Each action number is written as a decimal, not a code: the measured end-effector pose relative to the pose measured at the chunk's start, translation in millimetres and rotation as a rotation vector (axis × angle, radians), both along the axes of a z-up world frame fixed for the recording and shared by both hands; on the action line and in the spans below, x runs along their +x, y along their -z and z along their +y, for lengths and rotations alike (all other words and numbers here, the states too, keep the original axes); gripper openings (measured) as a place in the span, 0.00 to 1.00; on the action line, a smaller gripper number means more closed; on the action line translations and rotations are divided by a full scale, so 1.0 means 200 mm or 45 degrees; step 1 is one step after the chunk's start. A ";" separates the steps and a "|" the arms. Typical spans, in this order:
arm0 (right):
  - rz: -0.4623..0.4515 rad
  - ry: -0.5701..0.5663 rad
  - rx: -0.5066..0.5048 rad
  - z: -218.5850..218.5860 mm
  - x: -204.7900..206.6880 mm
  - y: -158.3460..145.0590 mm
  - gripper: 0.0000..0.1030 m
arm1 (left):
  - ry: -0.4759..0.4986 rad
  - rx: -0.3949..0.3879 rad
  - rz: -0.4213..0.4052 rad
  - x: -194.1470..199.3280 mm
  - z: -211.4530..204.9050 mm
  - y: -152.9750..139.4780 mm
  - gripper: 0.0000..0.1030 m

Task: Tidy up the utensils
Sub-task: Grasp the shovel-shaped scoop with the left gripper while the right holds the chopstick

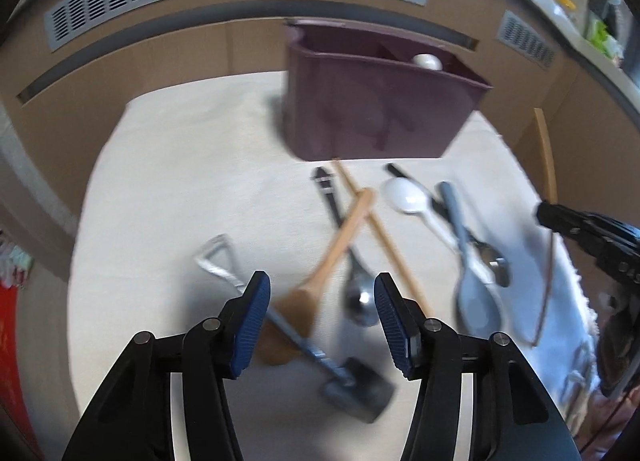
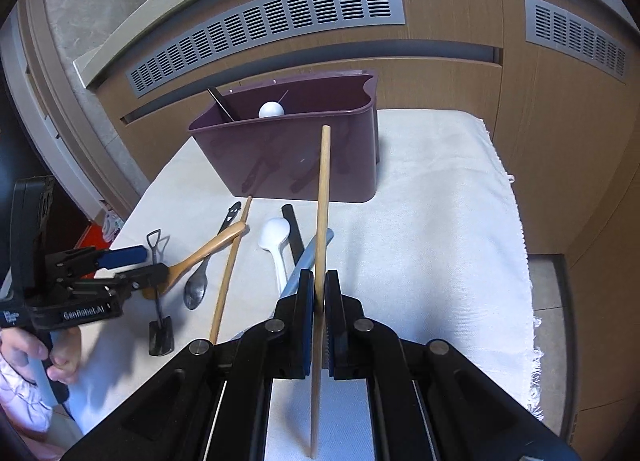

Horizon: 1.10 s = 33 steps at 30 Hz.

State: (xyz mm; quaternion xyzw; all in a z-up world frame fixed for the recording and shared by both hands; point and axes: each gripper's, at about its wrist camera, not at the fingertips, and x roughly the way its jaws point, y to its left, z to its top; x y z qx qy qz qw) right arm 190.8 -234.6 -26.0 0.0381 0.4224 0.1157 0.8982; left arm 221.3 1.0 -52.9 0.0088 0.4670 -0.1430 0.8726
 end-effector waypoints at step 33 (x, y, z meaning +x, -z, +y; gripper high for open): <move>-0.198 -0.006 -0.073 0.06 -0.20 -0.22 0.05 | -0.077 -0.090 -0.505 -0.27 0.06 -0.35 0.21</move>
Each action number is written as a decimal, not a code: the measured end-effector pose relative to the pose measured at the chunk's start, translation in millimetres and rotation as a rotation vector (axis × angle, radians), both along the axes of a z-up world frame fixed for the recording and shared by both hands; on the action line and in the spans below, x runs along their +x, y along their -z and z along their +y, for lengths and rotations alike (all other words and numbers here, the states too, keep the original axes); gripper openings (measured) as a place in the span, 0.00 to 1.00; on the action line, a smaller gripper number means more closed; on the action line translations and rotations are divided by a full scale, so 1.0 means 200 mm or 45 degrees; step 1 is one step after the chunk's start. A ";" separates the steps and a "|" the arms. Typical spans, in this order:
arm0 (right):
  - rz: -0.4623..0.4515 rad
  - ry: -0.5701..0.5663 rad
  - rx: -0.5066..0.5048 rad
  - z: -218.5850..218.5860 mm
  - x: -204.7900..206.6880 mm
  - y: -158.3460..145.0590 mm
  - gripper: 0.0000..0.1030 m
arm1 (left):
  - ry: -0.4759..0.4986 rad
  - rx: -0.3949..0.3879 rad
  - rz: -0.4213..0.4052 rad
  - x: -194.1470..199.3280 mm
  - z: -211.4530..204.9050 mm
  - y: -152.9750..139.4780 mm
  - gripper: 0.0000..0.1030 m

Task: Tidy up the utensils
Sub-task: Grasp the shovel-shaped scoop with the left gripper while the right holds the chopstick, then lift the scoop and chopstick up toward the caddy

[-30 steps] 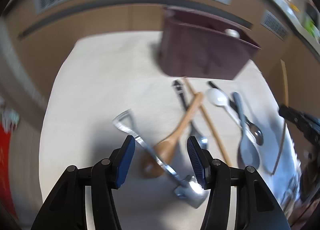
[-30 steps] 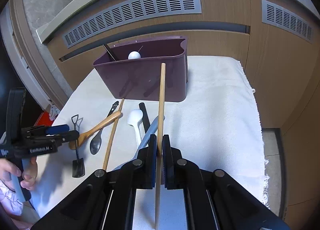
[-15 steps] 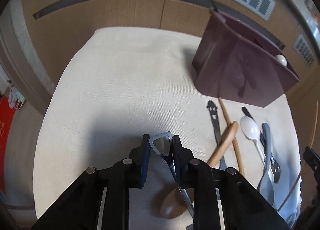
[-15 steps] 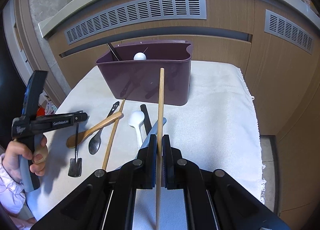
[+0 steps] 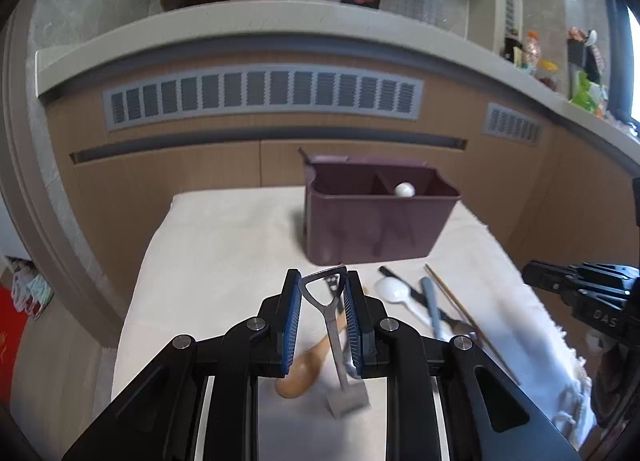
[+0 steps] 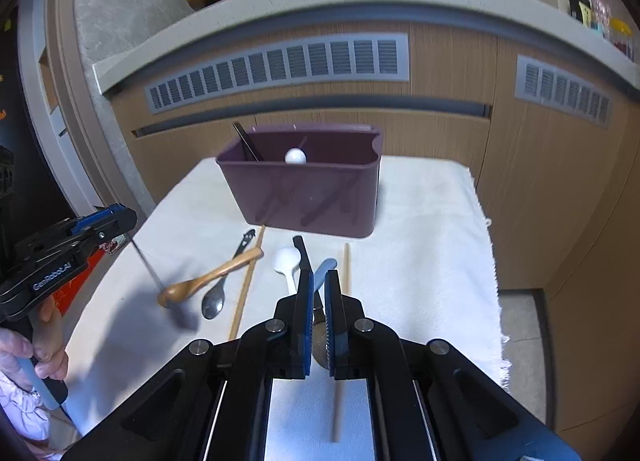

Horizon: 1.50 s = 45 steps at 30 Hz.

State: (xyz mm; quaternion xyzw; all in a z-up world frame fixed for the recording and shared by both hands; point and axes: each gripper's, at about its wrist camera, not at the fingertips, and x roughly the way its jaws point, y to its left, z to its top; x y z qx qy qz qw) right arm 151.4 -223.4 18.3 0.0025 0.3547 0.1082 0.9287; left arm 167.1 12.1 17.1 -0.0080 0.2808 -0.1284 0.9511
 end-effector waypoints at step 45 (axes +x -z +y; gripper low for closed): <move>-0.179 0.007 0.057 -0.04 0.03 -0.32 0.05 | 0.113 -0.060 -0.172 -0.20 -0.10 -0.36 0.20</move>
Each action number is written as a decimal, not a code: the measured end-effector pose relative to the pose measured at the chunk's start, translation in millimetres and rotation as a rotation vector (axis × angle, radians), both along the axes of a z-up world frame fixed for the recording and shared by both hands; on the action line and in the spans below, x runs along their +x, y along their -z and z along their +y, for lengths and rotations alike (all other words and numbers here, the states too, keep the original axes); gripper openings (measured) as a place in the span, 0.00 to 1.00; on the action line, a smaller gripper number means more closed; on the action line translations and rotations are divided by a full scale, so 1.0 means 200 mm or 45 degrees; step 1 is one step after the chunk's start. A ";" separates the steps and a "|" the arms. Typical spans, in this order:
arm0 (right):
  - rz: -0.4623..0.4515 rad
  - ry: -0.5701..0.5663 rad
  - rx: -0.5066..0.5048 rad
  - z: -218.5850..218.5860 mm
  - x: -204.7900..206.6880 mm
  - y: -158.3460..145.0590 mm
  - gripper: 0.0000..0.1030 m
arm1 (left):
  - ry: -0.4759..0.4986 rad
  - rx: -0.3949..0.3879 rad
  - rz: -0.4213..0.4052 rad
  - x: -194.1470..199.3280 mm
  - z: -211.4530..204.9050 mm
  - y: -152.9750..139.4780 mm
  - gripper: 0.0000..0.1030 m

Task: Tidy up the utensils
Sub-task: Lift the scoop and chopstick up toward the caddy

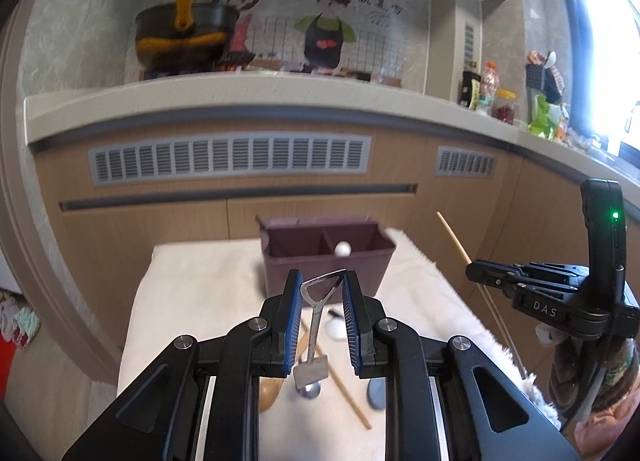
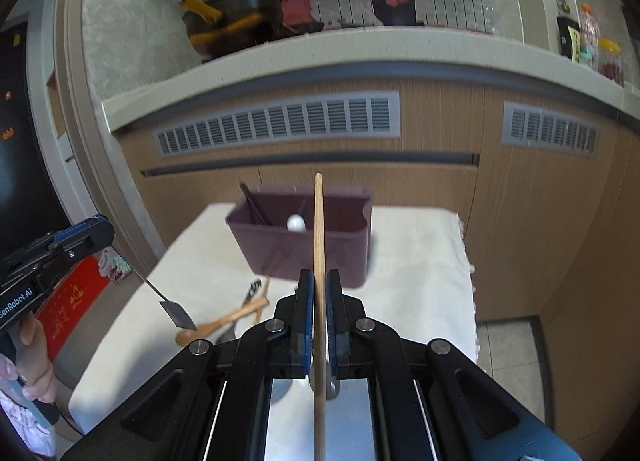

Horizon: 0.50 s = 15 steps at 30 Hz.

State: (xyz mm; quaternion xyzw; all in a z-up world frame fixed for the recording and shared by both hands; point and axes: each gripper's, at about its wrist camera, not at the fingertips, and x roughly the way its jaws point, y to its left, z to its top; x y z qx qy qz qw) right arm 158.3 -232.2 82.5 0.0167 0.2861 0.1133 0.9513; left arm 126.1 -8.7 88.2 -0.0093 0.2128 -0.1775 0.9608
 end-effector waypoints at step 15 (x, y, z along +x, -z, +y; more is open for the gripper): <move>-0.359 -0.020 0.054 0.02 0.35 -0.49 0.06 | 0.034 -0.067 -0.259 0.39 -0.01 -0.51 0.19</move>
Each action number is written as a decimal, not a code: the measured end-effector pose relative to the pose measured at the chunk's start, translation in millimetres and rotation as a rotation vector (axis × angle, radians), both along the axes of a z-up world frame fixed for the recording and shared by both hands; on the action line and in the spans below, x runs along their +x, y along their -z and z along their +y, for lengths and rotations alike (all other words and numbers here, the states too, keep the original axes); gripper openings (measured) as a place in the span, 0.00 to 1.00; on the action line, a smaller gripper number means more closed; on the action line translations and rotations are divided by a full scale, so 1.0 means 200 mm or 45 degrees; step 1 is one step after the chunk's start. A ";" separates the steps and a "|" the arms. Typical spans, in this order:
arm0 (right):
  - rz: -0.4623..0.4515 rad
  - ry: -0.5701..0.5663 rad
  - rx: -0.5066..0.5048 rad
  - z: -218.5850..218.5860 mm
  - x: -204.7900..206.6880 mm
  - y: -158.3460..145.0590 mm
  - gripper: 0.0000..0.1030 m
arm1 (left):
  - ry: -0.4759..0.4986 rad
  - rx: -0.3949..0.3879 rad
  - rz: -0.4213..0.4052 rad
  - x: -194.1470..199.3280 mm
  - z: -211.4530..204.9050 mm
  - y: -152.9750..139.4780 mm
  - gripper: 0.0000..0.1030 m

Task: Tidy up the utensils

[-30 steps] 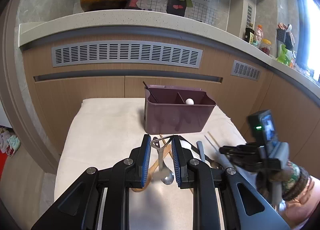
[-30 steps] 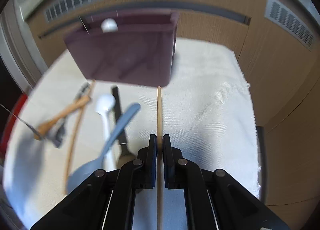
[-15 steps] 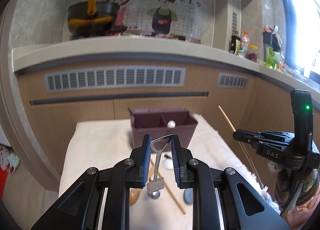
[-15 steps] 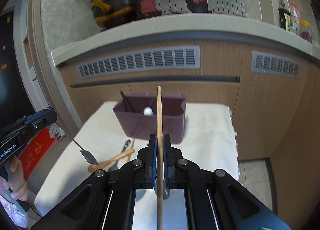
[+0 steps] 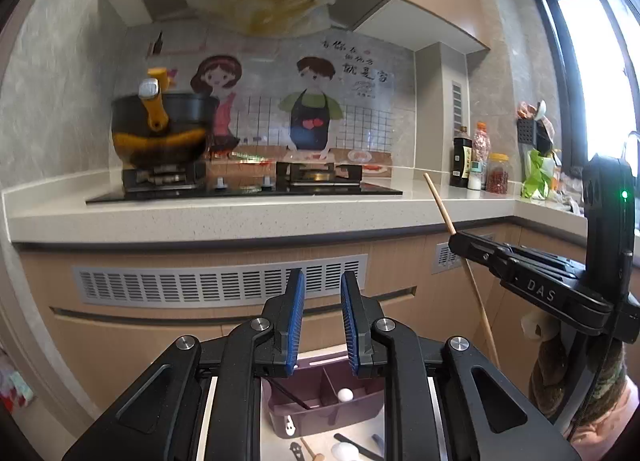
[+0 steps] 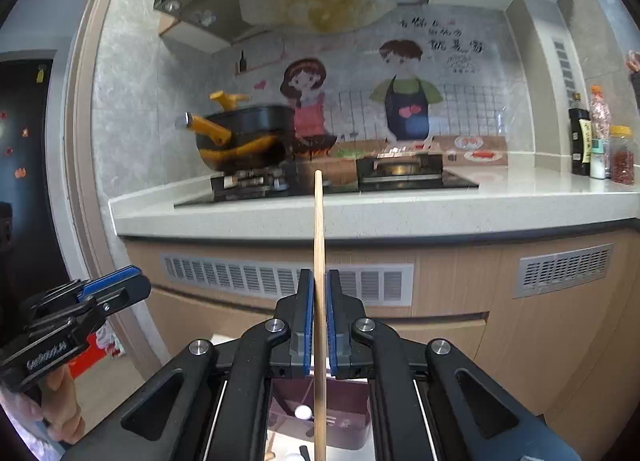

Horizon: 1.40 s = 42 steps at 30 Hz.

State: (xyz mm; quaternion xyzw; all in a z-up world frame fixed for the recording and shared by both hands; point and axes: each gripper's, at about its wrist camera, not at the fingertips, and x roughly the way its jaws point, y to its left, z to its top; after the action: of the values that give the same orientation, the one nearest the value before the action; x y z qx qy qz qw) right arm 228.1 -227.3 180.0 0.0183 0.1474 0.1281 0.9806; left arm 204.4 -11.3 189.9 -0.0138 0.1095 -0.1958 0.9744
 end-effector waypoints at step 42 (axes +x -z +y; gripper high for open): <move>0.395 -0.027 -0.024 -0.07 -0.21 0.60 0.06 | 0.093 0.449 0.770 0.20 -0.15 1.22 0.11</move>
State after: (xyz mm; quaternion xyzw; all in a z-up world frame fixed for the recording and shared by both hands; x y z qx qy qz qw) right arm 185.9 -240.8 59.4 0.0270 0.2984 0.1326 0.9448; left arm 244.4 -41.4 -54.3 0.1015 0.4257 -0.1957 0.8776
